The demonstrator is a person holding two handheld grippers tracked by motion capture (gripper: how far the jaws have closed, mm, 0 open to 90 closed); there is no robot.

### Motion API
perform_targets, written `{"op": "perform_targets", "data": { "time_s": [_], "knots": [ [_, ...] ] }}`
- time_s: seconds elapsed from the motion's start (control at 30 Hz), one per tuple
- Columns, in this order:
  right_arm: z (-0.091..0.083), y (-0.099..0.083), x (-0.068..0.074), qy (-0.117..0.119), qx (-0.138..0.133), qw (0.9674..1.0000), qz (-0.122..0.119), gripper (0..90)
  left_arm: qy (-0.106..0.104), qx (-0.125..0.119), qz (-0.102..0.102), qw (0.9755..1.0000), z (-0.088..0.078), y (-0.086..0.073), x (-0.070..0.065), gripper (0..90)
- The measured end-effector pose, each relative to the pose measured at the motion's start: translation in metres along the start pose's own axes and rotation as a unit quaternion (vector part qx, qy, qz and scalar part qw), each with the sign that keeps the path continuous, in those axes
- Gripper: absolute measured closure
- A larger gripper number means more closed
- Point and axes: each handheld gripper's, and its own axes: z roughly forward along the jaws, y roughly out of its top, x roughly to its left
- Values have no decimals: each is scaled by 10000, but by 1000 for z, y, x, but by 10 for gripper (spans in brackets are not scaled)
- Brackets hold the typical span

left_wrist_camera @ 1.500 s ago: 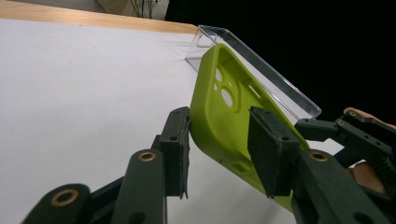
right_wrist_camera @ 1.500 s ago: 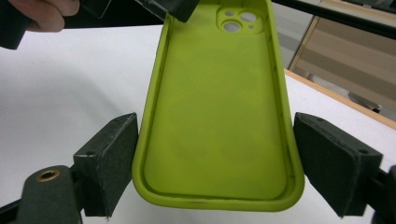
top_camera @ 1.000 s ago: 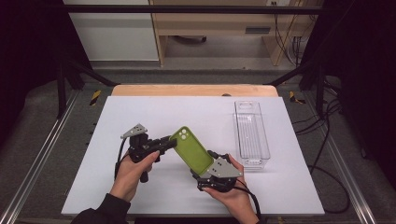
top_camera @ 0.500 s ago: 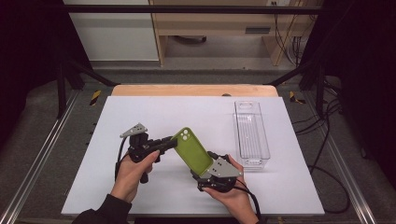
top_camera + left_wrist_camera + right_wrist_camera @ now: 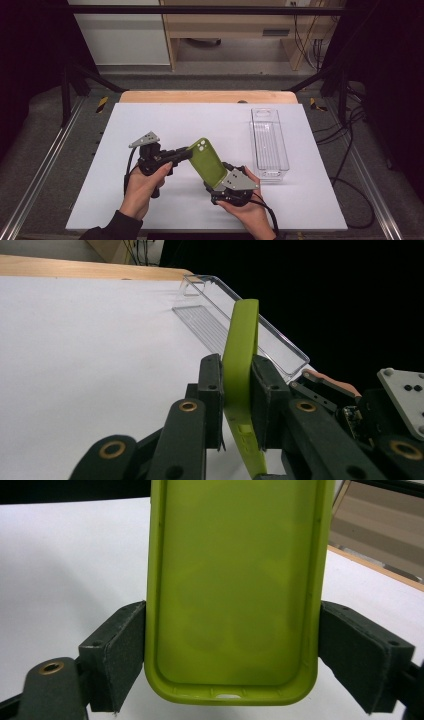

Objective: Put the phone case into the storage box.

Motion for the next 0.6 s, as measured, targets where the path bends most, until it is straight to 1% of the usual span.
{"op": "perform_targets", "data": {
  "time_s": [0.17, 0.27, 0.37, 0.5, 0.6],
  "knots": [
    [0, 0, -1, 33, -47, 10000, 62, 158, -2, -19, 106, 9999, 0, 2, -6, 769],
    [1, -1, -2, 44, -57, 9999, 112, 153, 60, 20, 265, 9996, 0, 4, -12, 769],
    [2, -1, -3, 59, -46, 9999, 146, 122, 138, 39, 416, 9990, 1, 7, -18, 770],
    [-1, -1, -5, 53, -76, 9998, 177, 82, 337, 87, 673, 9971, 2, 12, -24, 770],
    [-3, -1, -8, 48, -79, 9997, 227, 75, 414, 111, 790, 9960, 2, 15, -27, 770]
  ]
}}
